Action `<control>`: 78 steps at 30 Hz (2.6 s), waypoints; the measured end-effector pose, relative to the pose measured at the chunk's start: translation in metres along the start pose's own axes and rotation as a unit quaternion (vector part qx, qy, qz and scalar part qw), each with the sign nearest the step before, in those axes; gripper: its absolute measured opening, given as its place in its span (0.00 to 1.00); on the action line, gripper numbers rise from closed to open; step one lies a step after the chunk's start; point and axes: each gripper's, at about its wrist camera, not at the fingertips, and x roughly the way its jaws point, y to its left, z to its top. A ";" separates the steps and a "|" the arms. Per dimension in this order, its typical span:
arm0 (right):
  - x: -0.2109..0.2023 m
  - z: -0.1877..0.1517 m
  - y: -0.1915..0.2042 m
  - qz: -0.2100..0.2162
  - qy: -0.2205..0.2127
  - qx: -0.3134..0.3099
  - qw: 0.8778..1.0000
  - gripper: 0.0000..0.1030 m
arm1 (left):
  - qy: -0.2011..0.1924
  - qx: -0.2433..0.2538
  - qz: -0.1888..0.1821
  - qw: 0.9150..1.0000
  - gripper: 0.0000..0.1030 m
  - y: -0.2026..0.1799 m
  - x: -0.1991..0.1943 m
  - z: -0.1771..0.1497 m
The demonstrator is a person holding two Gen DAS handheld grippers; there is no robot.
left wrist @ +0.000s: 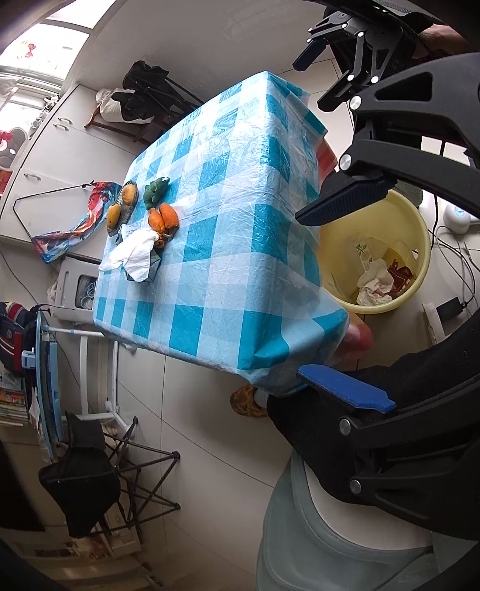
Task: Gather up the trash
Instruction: 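Lower the crumpled plastic bag into the yellow bucket and open the left gripper, then move both open grippers from the bucket back over the table, then grasp the white Member's Mark milk carton with the left gripper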
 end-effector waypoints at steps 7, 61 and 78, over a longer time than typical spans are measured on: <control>0.003 -0.002 -0.005 -0.018 0.008 0.000 1.000 0.93 | 0.015 0.007 0.019 1.000 0.73 -0.005 0.011 -0.007; 0.060 0.047 -0.065 0.105 0.033 0.014 0.994 0.93 | -0.070 0.076 0.132 0.986 0.81 -0.054 0.171 0.289; 0.063 0.047 -0.058 0.117 0.030 0.012 0.993 0.93 | 0.064 0.200 0.127 0.969 0.81 -0.072 0.226 0.246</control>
